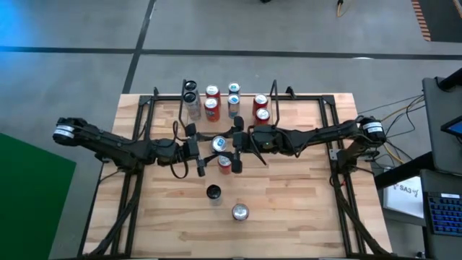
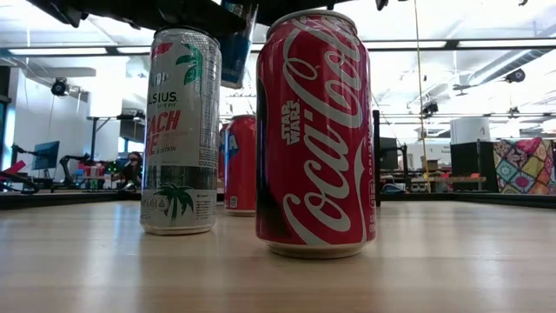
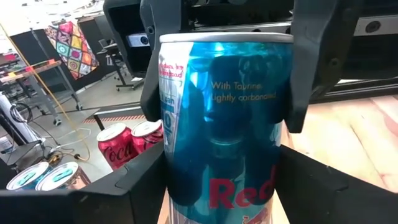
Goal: Place canned beverage on shelf
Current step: Put the blue soda can on the shelf aligned with the other blue soda cans
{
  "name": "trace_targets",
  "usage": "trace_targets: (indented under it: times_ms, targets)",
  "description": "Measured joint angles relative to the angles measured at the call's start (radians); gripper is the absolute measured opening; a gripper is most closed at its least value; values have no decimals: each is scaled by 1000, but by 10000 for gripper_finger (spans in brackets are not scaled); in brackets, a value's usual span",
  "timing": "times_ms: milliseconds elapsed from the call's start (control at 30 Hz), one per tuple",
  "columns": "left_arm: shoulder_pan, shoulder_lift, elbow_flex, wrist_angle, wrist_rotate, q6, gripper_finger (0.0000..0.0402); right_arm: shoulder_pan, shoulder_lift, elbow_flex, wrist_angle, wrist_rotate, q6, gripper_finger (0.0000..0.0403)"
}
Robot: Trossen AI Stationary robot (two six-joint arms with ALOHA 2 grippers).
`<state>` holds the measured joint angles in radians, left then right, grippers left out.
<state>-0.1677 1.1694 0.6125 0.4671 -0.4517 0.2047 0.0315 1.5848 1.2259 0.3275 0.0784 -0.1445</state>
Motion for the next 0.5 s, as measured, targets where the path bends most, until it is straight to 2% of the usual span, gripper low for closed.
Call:
trace_targets:
  times_ms: [200, 500]
  targets:
    - [0, -5, 0, 5, 8, -8, 261, -6, 0, 0, -9, -1, 32, 218]
    - [0, -32, 3, -2, -64, 47, 308, -47, -4, 38, -110, -1, 70, 218]
